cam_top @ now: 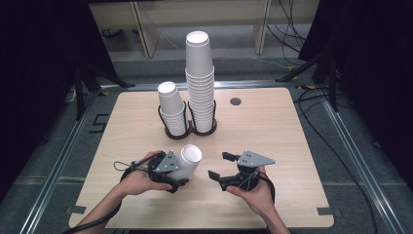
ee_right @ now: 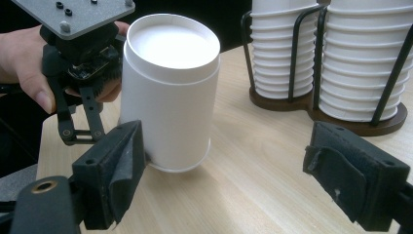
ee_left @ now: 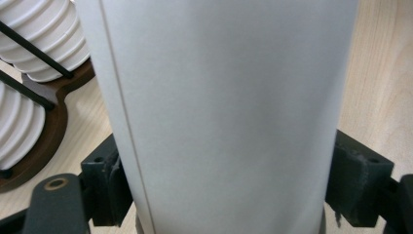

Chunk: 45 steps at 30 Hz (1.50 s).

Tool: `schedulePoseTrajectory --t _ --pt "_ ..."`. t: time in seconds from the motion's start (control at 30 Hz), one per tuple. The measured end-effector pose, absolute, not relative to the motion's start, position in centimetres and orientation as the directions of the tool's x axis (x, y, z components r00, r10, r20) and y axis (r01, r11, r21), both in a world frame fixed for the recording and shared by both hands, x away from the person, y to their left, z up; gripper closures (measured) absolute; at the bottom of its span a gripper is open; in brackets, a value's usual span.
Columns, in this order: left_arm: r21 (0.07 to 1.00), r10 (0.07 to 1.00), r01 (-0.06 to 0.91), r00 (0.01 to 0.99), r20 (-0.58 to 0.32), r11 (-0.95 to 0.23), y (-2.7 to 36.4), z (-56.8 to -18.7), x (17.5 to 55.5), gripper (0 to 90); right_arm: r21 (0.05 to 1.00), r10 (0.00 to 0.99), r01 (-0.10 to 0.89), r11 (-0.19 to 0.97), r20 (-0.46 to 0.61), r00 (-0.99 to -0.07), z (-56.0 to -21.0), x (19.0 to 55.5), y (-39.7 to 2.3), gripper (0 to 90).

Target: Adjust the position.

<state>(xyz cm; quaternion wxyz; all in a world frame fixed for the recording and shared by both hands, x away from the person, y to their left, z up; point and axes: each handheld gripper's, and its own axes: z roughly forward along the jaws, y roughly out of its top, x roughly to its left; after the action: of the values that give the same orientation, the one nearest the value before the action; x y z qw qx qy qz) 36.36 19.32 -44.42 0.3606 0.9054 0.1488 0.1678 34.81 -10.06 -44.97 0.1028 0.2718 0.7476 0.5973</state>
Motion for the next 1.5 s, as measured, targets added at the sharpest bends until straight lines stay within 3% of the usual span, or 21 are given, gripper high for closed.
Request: schedulePoseTrajectory --t 0.53,0.63,0.83,1.2,1.5 --pt "0.647 0.332 0.127 0.92 0.206 -0.752 19.7 -43.1 37.2 17.8 0.944 0.52 0.301 0.134 0.191 -0.833 -45.1 34.7 -10.1 14.8" --pt "0.627 0.328 0.103 0.91 0.255 -0.772 19.8 -43.0 37.3 17.8 0.944 0.518 0.3 0.137 0.19 -0.834 -45.1 34.7 -10.1 14.8" --pt "0.603 0.291 0.08 0.92 0.261 -0.794 20.0 -42.6 37.7 17.7 0.945 0.511 0.29 0.149 0.177 -0.841 -45.1 34.7 -10.2 14.9" --pt "0.472 0.175 0.02 0.942 0.285 -0.881 19.6 -41.8 38.0 18.0 0.938 0.51 0.305 0.167 0.182 -0.841 -44.8 34.6 -10.0 14.9" --pt "0.346 0.089 -0.016 0.954 0.287 -0.938 19.2 -41.3 38.3 18.0 0.95 0.491 0.256 0.178 0.14 -0.86 -44.9 34.7 -9.6 14.9"
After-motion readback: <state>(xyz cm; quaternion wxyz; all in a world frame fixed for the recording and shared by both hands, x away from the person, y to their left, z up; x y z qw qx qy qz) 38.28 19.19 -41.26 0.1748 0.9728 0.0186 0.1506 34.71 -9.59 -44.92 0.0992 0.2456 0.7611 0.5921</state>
